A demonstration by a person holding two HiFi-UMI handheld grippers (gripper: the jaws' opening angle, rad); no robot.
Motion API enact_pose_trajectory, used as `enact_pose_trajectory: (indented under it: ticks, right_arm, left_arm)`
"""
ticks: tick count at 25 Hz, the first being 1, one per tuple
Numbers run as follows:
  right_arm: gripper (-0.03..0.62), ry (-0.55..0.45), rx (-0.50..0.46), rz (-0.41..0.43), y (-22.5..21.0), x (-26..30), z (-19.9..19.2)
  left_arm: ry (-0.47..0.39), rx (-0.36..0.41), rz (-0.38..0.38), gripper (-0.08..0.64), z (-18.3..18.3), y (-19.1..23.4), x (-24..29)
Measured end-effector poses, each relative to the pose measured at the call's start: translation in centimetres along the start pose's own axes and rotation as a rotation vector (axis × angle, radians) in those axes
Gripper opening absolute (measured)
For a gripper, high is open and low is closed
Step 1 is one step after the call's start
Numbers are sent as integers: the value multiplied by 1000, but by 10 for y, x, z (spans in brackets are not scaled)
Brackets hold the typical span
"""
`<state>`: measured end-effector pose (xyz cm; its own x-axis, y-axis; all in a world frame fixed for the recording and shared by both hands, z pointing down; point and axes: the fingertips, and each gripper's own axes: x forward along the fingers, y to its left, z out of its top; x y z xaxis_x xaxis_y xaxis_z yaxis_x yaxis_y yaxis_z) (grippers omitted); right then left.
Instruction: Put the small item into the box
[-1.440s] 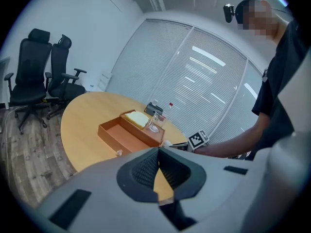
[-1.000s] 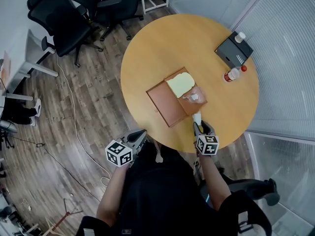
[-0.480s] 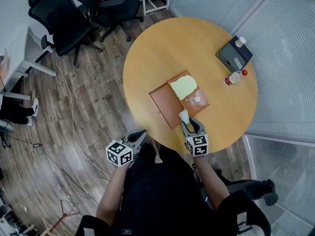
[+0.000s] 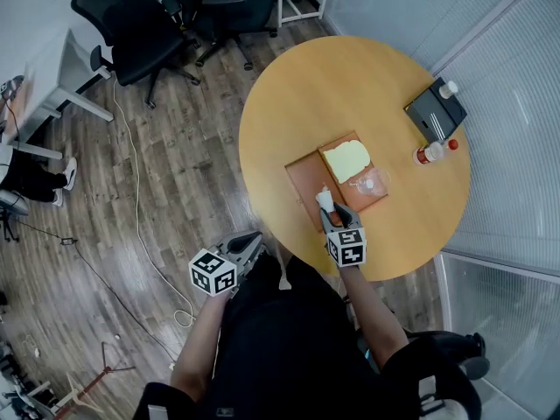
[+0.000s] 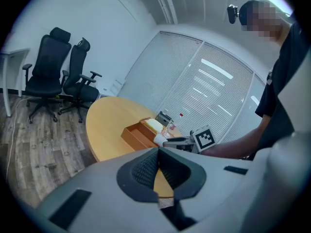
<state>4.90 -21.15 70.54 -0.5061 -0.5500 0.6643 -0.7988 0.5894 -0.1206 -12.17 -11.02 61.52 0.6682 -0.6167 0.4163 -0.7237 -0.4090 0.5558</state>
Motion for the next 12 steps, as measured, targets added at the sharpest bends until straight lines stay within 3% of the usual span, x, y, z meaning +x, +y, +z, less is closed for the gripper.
enact_pose_trajectory:
  ticks: [12]
  right_arm:
    - [150, 141, -27, 9, 11, 46, -4]
  left_arm:
    - [-10, -32, 22, 6, -5, 20, -18]
